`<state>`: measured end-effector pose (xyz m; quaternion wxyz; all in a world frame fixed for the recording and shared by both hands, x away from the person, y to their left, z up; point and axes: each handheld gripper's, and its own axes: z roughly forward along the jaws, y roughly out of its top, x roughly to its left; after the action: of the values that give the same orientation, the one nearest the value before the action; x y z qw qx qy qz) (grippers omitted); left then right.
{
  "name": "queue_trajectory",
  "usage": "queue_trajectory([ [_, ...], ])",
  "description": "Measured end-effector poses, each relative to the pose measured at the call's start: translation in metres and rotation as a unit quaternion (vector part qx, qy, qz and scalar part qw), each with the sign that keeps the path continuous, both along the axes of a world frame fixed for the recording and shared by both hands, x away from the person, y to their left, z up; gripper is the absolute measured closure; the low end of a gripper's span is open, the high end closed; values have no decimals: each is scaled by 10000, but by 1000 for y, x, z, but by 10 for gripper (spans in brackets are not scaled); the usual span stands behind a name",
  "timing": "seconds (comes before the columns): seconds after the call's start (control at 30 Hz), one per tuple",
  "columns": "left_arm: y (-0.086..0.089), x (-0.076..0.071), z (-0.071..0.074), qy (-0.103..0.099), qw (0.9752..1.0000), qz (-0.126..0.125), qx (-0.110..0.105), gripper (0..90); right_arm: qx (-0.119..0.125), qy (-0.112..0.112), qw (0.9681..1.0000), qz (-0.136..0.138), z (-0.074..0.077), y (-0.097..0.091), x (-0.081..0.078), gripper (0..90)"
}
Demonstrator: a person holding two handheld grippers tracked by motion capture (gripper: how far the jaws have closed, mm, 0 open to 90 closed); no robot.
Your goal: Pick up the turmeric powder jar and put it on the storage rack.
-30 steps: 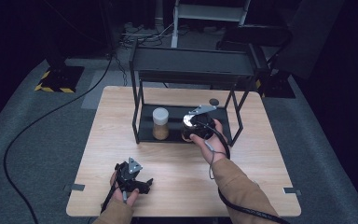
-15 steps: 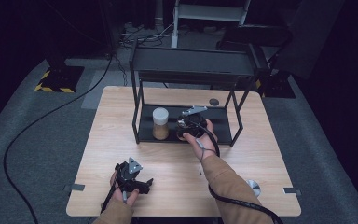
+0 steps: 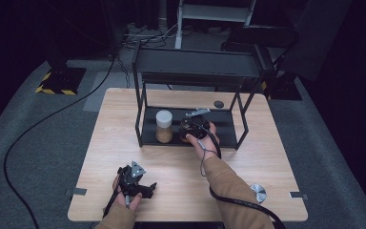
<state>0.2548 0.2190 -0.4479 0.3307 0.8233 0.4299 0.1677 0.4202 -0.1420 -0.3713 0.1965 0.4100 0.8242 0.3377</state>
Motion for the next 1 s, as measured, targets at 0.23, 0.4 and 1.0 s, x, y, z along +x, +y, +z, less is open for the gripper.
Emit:
queue_trajectory([
  [0.23,0,0,0,-5,10000,-3,-1,3,67,98,9999,-35,-5,-2,3,315],
  [0.4,0,0,0,0,10000,-1,1,3,75,113,9999,-55,-5,-2,4,314],
  [1.0,-1,0,0,-9,10000,12,-8,2,243,-216,9993,-163,48,-14,-38,99],
])
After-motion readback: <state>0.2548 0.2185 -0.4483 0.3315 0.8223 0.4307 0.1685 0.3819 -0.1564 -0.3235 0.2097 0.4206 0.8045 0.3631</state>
